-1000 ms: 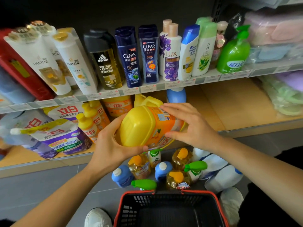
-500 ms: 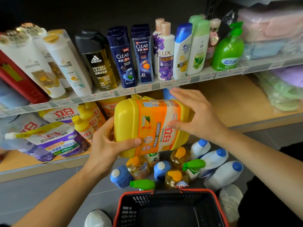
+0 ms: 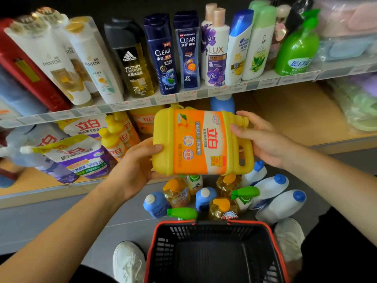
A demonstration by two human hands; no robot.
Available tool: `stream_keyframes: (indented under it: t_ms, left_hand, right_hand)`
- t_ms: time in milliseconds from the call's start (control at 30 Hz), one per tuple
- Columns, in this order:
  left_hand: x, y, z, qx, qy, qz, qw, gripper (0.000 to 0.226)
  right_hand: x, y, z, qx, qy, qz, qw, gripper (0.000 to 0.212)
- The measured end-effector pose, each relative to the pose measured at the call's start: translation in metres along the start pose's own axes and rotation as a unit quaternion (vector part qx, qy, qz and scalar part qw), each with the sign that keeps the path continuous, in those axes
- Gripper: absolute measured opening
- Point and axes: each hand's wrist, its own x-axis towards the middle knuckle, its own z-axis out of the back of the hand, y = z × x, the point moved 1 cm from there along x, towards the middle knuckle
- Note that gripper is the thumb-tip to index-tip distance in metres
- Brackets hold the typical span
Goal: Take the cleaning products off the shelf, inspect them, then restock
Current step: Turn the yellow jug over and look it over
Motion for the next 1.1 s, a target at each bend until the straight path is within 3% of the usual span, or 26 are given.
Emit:
stream_keyframes:
  t_ms: [100,267,400,600,733,867,1000,1100]
  left_hand:
    - [0.000,0.000,-0.002,-0.035,-0.015,0.041,0.998,0.049]
    - [0.002,0.002,-0.006,-0.032,-0.047,0.087,0.995,0.062]
    - [0.005,0.007,-0.005,-0.008,-0.068,0.099,0.993,0.066]
    - [0.011,0.024,-0.006,0.056,-0.113,0.085,0.988,0.064]
    - [0.012,0.026,-0.005,0.068,-0.115,0.028,0.991,0.071]
    - [0.007,0.021,-0.009,0.132,-0.129,-0.089,0.979,0.087]
    - [0.003,0.010,-0.011,0.281,-0.135,-0.225,0.923,0.087]
    - [0.000,0.004,-0.013,0.383,-0.118,-0.252,0.881,0.096]
  right_hand:
    - [0.001,-0.001,0.003,0.002,0.008,-0.050,0.999,0.069]
    - [0.003,-0.004,0.007,-0.022,0.066,-0.119,0.990,0.039]
    - [0.002,-0.007,0.005,-0.068,0.053,-0.132,0.988,0.046]
    - [0.001,-0.015,-0.003,-0.051,0.021,-0.129,0.990,0.055]
    - [0.000,-0.023,-0.009,-0.028,0.024,-0.115,0.993,0.063]
    - [0.004,-0.026,-0.011,-0.059,0.039,-0.086,0.994,0.077]
    - [0.007,-0.029,-0.012,-0.067,0.080,-0.084,0.991,0.081]
    - [0.006,-0.030,-0.015,-0.159,0.067,-0.036,0.984,0.084]
